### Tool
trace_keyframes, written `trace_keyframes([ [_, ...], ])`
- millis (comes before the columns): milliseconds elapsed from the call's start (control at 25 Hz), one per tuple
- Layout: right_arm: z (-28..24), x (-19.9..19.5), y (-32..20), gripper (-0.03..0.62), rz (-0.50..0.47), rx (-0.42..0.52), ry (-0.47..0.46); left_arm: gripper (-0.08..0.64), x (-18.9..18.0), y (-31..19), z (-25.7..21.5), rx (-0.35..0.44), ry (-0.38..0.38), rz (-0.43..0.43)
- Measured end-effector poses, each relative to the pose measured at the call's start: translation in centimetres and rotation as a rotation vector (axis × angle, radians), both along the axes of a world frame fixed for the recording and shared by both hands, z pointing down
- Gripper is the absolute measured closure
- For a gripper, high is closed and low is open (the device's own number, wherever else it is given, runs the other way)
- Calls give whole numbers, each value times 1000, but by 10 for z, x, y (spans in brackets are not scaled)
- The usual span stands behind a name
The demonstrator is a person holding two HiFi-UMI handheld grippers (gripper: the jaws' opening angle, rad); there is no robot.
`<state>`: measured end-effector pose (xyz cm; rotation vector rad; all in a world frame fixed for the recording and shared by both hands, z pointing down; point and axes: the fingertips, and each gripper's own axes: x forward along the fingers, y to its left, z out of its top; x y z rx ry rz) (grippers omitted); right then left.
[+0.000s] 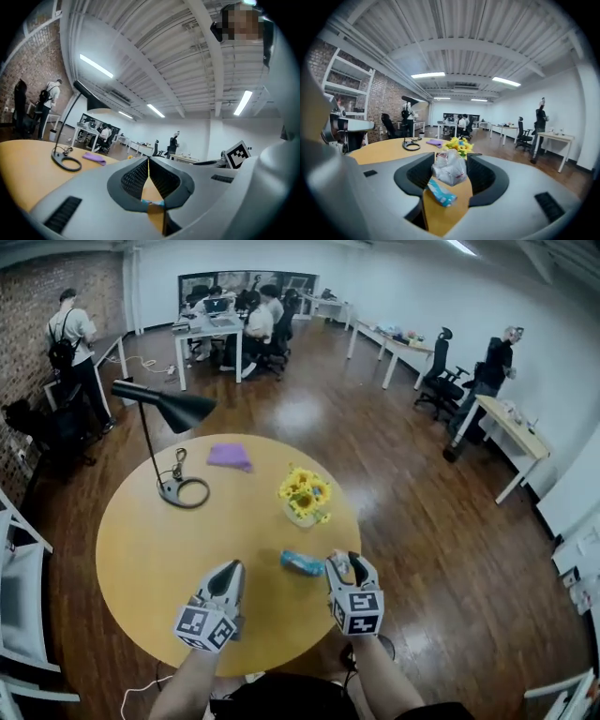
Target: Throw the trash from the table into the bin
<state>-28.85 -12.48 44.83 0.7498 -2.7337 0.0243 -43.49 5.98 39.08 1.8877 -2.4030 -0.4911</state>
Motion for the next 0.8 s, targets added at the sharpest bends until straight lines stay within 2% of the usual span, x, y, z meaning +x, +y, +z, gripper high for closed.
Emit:
trace_keyframes([
  [240,-12,130,-53,368,214,8,-7,555,86,-81,-14,13,1,196],
  [360,-18,179,-74,368,286,23,-22,555,125,-110,-20,19,-22,265],
  [520,-25,232,-92,368,352,21,-44,555,171,-137,-29,33,-40,322],
  [800,-19,301,-106,368,400,9,-70,555,238,-166,-23,14,-46,386],
])
